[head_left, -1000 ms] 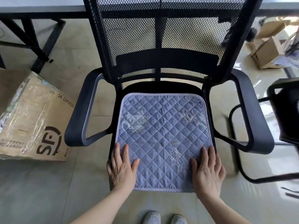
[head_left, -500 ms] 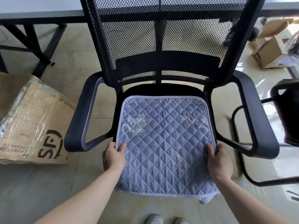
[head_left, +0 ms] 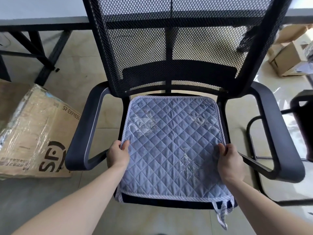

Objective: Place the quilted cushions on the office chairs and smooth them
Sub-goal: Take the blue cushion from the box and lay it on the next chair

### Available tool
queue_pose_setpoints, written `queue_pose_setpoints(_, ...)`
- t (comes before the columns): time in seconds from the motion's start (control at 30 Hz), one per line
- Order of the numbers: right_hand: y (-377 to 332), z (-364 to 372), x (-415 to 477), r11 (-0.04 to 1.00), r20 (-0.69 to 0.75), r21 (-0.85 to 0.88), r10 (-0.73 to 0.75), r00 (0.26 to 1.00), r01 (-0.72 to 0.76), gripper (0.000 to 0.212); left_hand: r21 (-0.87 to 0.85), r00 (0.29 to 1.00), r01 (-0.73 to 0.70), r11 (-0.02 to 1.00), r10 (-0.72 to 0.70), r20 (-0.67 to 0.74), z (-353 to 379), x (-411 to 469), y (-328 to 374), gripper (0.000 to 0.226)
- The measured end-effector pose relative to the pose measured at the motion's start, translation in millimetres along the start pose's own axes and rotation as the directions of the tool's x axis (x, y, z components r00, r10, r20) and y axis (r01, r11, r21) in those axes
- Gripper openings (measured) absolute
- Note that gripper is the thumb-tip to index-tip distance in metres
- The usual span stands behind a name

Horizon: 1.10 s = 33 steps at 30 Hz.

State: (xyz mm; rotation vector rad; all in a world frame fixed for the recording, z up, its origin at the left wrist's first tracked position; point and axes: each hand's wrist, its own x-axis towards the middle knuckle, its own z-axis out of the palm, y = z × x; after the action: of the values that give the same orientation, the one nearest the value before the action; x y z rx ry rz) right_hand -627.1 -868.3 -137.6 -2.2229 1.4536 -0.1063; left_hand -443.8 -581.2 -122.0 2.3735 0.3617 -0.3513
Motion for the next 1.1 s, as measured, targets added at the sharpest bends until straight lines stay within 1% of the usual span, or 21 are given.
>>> queue_pose_setpoints(0.17, 3, 6, 5, 0.998, -0.010, -0.053, -0.015, 1.000, 0.014, 0.038, 0.103, 0.999, -0.042, 0.994, 0.041, 0.017, 3, 11, -1, 0.042)
queue_pose_setpoints(0.3, 4, 10, 6, 0.995, -0.014, -0.089, -0.038, 0.999, 0.036, 0.036, 0.144, 0.998, -0.055, 0.988, 0.053, 0.018, 5, 13, -3, 0.042)
queue_pose_setpoints(0.47, 3, 12, 7, 0.993, -0.022, -0.112, -0.050, 0.999, 0.047, 0.037, 0.238, 0.996, -0.089, 0.967, 0.084, 0.032, 4, 12, 0, 0.035)
queue_pose_setpoints(0.6, 2, 10, 8, 0.994, 0.008, -0.110, 0.008, 1.000, -0.007, 0.038, 0.329, 0.996, -0.091, 0.940, 0.078, 0.051, 5, 9, 5, 0.029)
queue_pose_setpoints(0.67, -3, 7, 8, 0.993, 0.017, -0.110, 0.052, 0.999, -0.049, 0.038, 0.341, 0.997, -0.066, 0.938, 0.050, 0.055, 4, 7, 10, 0.027)
queue_pose_setpoints(0.77, -11, -4, 5, 0.992, -0.001, -0.101, 0.077, 0.997, -0.077, 0.041, 0.331, 0.998, -0.035, 0.943, 0.019, 0.052, -2, 1, 21, 0.036)
queue_pose_setpoints(0.87, -19, -22, -2, 0.997, 0.080, -0.079, 0.027, 0.996, -0.020, 0.051, 0.319, 0.997, -0.070, 0.945, 0.056, 0.052, -16, -10, 32, 0.052)
queue_pose_setpoints(0.97, -28, -42, -11, 0.998, 0.152, -0.053, -0.030, 0.988, 0.039, 0.065, 0.260, 0.991, -0.103, 0.960, 0.078, 0.105, -31, -26, 47, 0.062)
queue_pose_setpoints(1.03, -39, -61, -17, 0.999, 0.175, 0.000, -0.038, 0.984, 0.039, 0.069, 0.232, 0.984, -0.113, 0.966, 0.076, 0.159, -41, -39, 62, 0.066)
queue_pose_setpoints(1.1, -50, -78, -24, 0.996, 0.194, 0.056, -0.077, 0.978, 0.068, 0.072, 0.229, 0.973, -0.145, 0.962, 0.097, 0.211, -49, -51, 75, 0.070)
